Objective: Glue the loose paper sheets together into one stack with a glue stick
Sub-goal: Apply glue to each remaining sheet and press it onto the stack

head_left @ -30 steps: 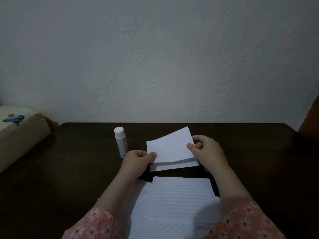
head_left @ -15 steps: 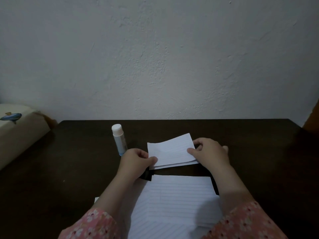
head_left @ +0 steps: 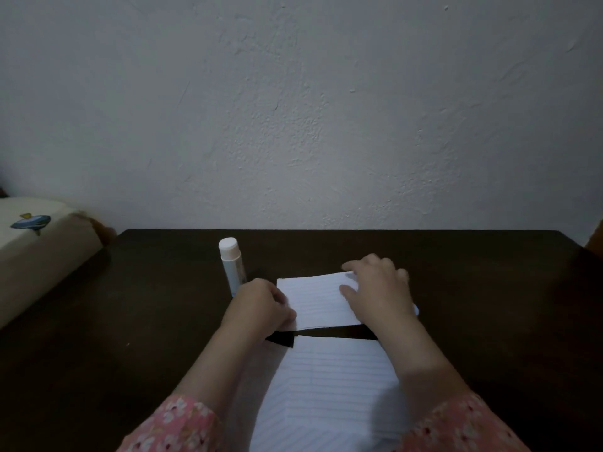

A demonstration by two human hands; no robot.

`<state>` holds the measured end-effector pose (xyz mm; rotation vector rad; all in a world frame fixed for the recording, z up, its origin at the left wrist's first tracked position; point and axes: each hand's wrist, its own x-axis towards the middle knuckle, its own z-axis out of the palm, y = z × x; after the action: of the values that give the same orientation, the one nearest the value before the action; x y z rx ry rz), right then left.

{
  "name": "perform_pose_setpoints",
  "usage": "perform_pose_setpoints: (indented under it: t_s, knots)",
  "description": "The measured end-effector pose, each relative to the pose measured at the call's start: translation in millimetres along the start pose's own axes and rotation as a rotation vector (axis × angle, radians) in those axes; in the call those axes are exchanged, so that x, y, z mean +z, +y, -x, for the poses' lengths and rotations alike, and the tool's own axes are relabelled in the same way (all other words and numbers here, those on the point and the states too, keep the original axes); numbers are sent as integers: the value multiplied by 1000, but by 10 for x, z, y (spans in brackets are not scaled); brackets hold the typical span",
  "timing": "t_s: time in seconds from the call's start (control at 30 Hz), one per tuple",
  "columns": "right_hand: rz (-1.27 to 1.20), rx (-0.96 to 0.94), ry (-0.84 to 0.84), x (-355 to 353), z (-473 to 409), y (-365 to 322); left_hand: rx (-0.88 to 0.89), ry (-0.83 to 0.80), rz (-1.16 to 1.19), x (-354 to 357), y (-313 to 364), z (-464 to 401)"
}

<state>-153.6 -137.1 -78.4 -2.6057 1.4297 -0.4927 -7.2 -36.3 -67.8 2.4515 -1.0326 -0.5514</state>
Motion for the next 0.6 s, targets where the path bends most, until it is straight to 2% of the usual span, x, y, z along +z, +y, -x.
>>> perform_pose_setpoints:
  t_s: [0.1,0.2,0.3,0.43,0.6]
  knots:
    - [-121,-170,-137,149,41,-111,83,74,-13,-28,11,3]
    - [-142,-149,-230,250,50,-107,349,188,-150,106,78,-12]
    - [-61,-120,-317,316,49,-90,484,45,-299,245,128,5]
    - [36,-154,-352,348,58,-79,484,-76,-338,325,68,-25]
    - [61,-86,-351,369,83,-127,388,-86,-352,344,38,-51]
